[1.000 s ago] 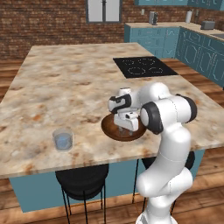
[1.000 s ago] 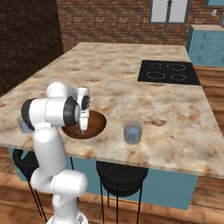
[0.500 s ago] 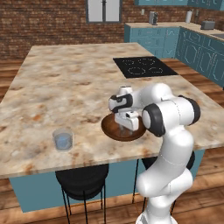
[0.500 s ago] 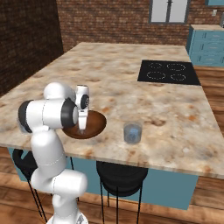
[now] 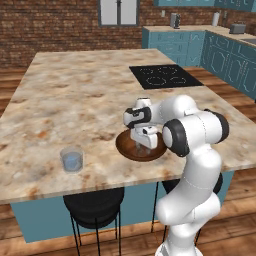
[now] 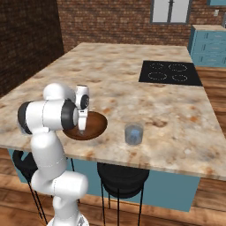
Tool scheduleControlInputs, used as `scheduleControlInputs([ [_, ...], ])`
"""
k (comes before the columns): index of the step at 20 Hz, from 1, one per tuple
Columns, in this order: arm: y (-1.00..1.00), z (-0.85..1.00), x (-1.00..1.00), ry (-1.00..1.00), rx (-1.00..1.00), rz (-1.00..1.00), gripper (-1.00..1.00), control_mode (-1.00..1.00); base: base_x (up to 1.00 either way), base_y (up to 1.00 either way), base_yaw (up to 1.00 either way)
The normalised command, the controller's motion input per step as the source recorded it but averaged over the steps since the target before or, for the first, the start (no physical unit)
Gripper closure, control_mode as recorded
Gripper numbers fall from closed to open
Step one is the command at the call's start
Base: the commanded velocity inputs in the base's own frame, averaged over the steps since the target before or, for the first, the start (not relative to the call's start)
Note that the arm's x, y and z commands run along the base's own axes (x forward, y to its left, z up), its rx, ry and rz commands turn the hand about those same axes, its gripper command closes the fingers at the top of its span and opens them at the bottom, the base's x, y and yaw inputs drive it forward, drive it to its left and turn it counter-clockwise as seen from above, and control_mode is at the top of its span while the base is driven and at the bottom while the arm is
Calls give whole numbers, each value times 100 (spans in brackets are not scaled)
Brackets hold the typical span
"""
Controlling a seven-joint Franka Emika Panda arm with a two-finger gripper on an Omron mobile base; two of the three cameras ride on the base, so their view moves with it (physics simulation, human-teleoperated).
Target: There are four ice cubes in the ice bowl. Place two ice cubes in each glass of water.
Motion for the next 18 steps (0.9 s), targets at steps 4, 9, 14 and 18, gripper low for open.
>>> scheduleControlInputs([
  [4,30,-1,0,-4,0,-1,-100,-100,0,0,0],
  [9,2,-29,0,-2,0,0,-100,-100,0,0,0],
  [14,-18,-7,1,-1,0,0,-100,-100,0,0,0],
  [18,-19,0,1,0,0,0,-100,-100,0,0,0],
])
